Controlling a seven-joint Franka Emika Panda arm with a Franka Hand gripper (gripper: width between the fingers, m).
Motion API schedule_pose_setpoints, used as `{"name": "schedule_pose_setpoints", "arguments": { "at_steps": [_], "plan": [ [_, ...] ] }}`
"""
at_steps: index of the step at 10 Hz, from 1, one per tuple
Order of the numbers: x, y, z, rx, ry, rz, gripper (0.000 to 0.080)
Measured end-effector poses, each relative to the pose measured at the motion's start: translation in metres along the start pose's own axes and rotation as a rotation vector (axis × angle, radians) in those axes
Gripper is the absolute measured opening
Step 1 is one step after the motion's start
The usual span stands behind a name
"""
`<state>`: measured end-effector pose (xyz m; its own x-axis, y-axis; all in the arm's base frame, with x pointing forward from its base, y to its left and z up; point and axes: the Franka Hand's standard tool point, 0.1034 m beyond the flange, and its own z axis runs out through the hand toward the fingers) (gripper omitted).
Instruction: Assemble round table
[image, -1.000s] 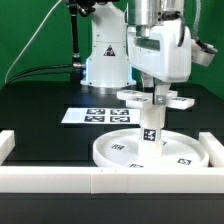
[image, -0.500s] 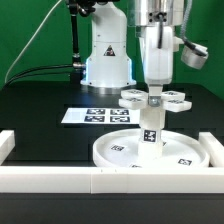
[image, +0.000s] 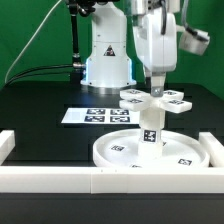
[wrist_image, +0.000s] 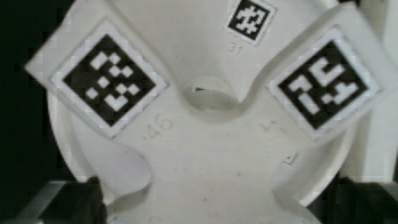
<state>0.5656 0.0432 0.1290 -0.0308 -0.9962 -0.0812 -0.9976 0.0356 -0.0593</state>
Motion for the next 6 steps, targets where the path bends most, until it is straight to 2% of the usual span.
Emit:
{"name": "schedule_pose_setpoints", "arguments": {
  "at_steps": [3, 4, 6],
  "plan": [
    [0.0002, 0.001, 0.0035, -0.006, 0.003, -0.176, 0.0649],
    [-0.0014, 0.0017, 0.0059, -0.012, 0.002, -0.293, 0.0649],
    [-0.0031, 0.0005, 0.0063, -0.002, 0.006, -0.586, 0.0649]
  ]
}}
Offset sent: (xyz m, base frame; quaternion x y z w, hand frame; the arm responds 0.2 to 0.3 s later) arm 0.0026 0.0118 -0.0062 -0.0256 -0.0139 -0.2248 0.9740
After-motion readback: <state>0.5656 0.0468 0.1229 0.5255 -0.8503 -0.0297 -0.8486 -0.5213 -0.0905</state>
